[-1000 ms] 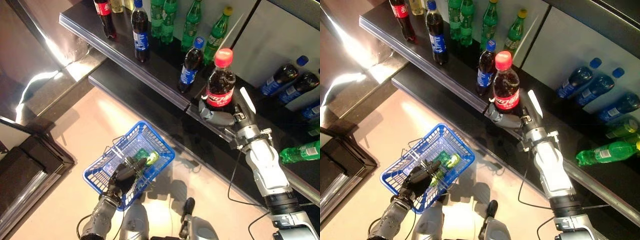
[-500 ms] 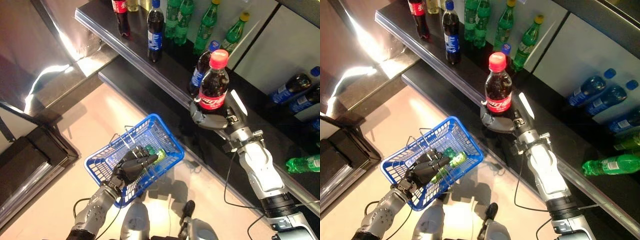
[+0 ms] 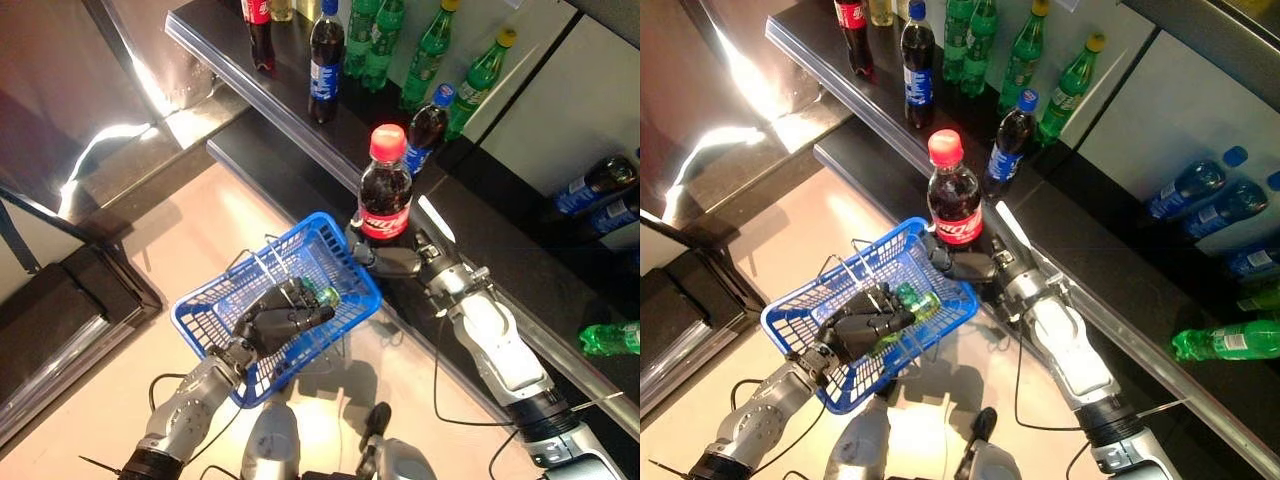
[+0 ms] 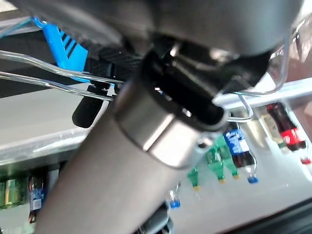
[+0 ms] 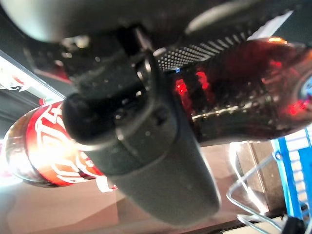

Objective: Pick up the drink and place into the basket.

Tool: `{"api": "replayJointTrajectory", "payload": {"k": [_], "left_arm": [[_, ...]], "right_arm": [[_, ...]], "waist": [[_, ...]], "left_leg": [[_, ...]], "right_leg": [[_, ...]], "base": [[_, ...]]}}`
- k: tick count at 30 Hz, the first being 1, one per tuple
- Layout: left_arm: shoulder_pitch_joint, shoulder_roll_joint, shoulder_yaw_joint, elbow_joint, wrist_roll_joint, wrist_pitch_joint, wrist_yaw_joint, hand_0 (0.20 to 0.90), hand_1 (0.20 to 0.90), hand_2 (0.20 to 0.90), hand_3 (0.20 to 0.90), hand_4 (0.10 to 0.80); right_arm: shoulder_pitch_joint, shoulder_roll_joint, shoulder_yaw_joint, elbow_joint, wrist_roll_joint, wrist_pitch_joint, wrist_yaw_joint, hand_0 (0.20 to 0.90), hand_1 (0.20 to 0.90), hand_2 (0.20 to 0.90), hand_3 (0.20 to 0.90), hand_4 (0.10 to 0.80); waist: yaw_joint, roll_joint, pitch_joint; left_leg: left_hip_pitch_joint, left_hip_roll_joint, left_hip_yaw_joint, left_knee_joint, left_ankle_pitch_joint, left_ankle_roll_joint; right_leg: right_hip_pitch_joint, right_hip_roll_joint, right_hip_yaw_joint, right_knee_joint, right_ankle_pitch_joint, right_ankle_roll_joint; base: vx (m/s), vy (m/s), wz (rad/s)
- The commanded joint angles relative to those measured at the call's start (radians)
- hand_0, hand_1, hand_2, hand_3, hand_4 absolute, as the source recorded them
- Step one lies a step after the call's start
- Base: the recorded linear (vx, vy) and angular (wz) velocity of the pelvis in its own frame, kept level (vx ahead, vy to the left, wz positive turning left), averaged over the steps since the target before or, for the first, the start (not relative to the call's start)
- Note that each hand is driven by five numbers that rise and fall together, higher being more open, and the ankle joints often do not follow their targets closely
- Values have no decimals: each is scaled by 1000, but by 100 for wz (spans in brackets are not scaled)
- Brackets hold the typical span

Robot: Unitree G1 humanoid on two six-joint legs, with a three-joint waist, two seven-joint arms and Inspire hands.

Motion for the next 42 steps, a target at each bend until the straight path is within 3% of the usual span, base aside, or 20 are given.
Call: {"api": "replayJointTrajectory", "payload": {"k": [1, 20, 42], "left_arm": [[-160, -106, -82, -304, -134, -172, -262, 300, 300, 300, 200, 100], [-230, -74, -107, -405, -134, -195, -324, 300, 300, 300, 200, 100], [-260, -67, -111, -446, -136, -175, -380, 300, 300, 300, 200, 100]], "right_arm": [[-11, 26, 69, -35, 88, -109, -21, 300, 300, 300, 200, 100], [-1, 61, 141, 95, 38, -53, -21, 300, 300, 300, 200, 100], [-25, 51, 194, 262, -237, 21, -107, 300, 300, 300, 200, 100]], "waist": [[-5, 23, -399], [-6, 28, -408], [1, 28, -410]], "left_leg": [[59, 48, 66, -32, -55, 7], [56, 47, 59, -32, -51, 1], [59, 44, 48, -32, -51, -1]], "right_leg": [[34, -65, -19, -2, -2, 40], [31, -71, -19, -2, -2, 48], [32, -73, -25, -2, 3, 47]], "base": [[0, 0, 0], [0, 0, 0], [0, 0, 0]]}}
